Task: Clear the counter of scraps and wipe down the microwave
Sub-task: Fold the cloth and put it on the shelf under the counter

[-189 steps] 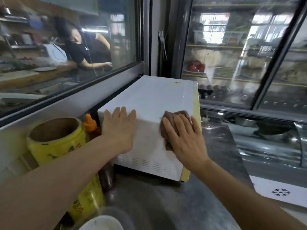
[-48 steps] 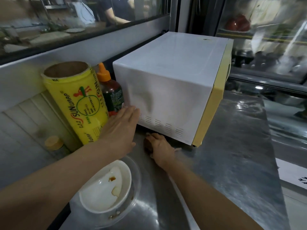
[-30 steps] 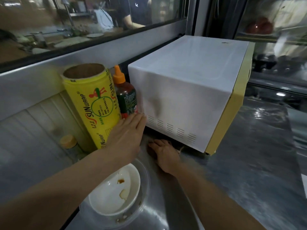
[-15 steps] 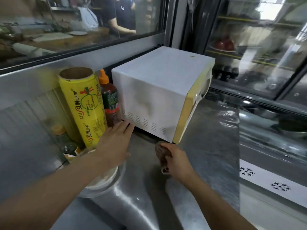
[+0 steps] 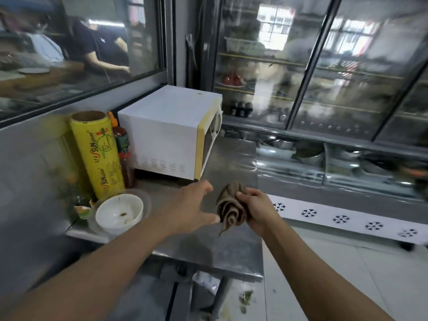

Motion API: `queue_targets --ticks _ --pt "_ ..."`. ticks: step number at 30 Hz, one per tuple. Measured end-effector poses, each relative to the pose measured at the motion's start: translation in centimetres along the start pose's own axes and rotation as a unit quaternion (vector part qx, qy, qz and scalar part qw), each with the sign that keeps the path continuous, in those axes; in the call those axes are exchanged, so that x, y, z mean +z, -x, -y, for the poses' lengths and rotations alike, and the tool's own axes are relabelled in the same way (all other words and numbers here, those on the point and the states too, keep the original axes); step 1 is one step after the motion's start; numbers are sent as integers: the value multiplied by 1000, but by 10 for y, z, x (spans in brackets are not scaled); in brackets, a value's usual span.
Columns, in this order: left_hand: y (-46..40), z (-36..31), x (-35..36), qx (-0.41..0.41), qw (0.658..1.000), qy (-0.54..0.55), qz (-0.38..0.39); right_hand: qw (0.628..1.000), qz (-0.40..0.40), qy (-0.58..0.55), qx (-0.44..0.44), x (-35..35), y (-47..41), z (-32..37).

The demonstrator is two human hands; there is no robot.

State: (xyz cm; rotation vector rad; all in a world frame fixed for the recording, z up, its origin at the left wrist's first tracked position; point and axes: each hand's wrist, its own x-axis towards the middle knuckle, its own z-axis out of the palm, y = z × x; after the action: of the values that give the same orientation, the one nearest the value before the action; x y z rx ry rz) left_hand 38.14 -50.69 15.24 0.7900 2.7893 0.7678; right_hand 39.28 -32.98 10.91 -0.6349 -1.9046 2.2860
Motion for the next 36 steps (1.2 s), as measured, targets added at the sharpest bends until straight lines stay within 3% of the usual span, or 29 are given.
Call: queue_targets --ticks 5,10,14,18,22,26,30,36 --pt "35 -53 11 108 993 41 -7 999 -11 -29 -22 -20 77 29" --pt "39 -92 25 159 983 38 -86 999 -36 -34 -23 -53 119 50" --pt "31 -120 30 122 979 165 -23 997 -22 -77 -12 -92 143 57" --pt "23 -164 46 95 940 323 52 997 4 -78 -13 -141 155 60" --pt "4 -213 73 31 903 425 58 998 38 -55 -16 -207 158 67" --pt "-15 -263 105 -11 888 454 70 996 14 79 -45 -276 155 73" --pt "-28 -313 137 -44 872 481 81 964 -49 235 -116 -341 149 85" --pt "-42 -370 179 -112 856 494 101 968 -78 209 -113 -426 140 102"
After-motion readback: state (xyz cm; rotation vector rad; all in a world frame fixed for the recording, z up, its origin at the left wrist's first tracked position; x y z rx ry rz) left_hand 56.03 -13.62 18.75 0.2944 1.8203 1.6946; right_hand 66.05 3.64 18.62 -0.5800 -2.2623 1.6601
